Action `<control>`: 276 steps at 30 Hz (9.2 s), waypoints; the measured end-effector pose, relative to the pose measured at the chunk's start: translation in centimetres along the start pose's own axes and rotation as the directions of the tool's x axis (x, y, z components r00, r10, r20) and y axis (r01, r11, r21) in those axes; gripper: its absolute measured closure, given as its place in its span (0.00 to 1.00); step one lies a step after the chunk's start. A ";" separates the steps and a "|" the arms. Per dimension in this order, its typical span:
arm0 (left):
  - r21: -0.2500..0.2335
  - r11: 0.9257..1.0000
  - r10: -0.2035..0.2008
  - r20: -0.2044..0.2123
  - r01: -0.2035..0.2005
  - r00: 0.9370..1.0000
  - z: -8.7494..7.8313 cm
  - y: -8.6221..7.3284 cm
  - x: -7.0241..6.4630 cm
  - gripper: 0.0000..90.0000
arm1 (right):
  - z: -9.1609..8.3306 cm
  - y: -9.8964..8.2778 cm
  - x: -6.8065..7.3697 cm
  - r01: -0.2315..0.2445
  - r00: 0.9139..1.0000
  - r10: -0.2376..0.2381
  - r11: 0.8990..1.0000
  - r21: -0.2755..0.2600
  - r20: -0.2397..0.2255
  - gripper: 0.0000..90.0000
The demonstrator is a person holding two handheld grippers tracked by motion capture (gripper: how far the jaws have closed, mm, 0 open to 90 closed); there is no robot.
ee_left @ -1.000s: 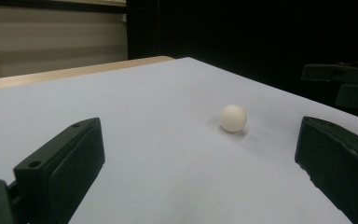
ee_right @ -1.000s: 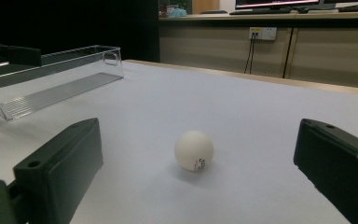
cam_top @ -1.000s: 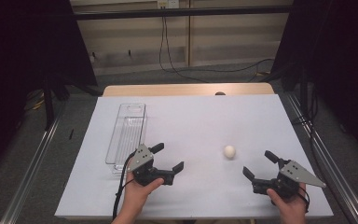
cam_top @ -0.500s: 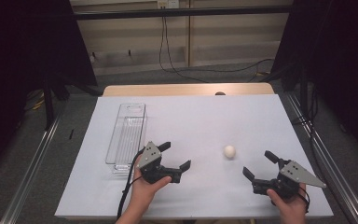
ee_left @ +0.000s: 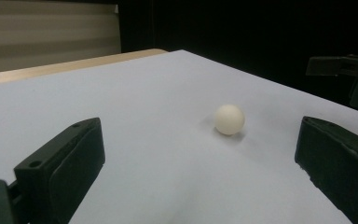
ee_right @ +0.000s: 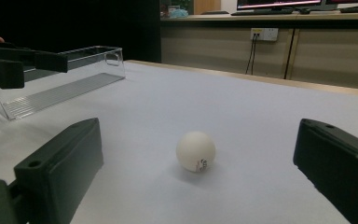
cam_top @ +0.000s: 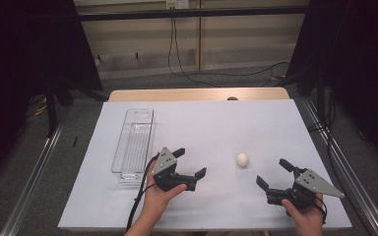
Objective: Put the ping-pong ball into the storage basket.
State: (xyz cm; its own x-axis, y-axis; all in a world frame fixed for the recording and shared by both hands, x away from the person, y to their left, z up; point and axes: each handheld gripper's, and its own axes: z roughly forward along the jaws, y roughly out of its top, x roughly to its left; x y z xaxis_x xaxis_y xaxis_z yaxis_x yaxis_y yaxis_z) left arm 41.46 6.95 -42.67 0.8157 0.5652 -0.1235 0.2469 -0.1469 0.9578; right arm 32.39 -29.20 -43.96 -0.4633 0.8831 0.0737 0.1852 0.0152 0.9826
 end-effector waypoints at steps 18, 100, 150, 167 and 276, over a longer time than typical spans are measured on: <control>0.024 1.000 0.014 0.010 -0.014 1.000 1.9 0.8 -0.5 0.02 | 0.0 0.0 0.0 0.002 1.000 -0.002 1.000 -0.002 -0.009 0.01; 0.161 0.986 0.038 0.053 -0.046 0.998 9.3 1.6 -2.3 0.03 | 0.0 0.1 0.0 -0.003 1.000 0.003 1.000 -0.003 -0.010 0.01; 0.208 0.977 0.041 0.048 -0.051 0.998 11.4 2.3 -2.0 0.03 | 0.0 0.0 0.0 -0.003 1.000 0.003 1.000 0.007 -0.014 0.01; 0.224 0.974 0.025 0.043 -0.034 0.999 12.2 2.2 -2.0 0.03 | 0.0 0.1 0.0 -0.002 1.000 0.002 1.000 -0.003 -0.012 0.01; 0.395 0.906 0.067 0.220 -0.151 0.973 18.0 1.2 -3.4 0.45 | -0.2 0.1 -0.2 -0.004 1.000 0.004 1.000 -0.006 -0.016 0.02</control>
State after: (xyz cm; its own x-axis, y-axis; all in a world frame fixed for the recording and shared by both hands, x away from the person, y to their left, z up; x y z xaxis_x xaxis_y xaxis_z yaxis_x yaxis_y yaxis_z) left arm 48.42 -9.79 -45.77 0.9252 0.3621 -0.1134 0.3072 -0.5395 0.7839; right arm 32.31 -29.44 -43.85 -0.4767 0.8754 0.0803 0.1817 0.0087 0.9833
